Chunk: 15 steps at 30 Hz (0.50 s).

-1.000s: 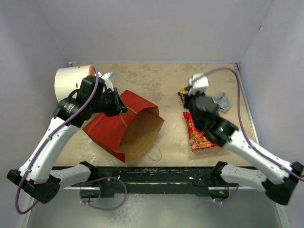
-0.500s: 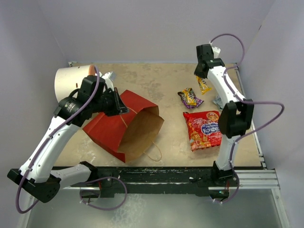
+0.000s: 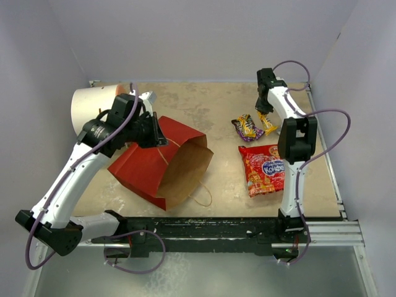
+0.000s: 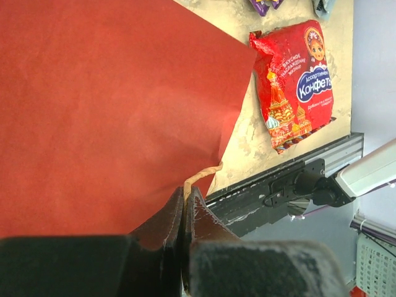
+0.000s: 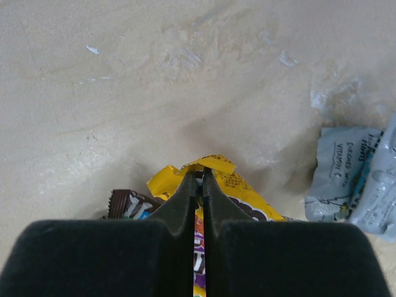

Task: Take the snacks out of the paper bag
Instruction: Place the snack at the center of the board.

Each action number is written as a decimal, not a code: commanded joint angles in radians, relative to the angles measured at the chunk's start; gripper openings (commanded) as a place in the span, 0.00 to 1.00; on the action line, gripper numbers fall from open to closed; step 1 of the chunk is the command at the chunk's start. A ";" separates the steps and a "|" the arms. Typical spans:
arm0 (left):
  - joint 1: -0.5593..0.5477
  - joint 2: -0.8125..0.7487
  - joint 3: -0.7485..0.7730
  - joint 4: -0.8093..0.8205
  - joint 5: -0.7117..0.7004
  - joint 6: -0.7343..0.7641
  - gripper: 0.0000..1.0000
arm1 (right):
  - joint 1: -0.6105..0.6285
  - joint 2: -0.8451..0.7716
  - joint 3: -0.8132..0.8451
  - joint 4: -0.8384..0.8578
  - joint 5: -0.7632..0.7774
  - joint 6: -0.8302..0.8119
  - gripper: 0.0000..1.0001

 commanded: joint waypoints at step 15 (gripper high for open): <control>0.006 -0.080 0.004 -0.068 0.032 0.015 0.00 | 0.003 0.007 0.038 0.059 -0.155 -0.008 0.37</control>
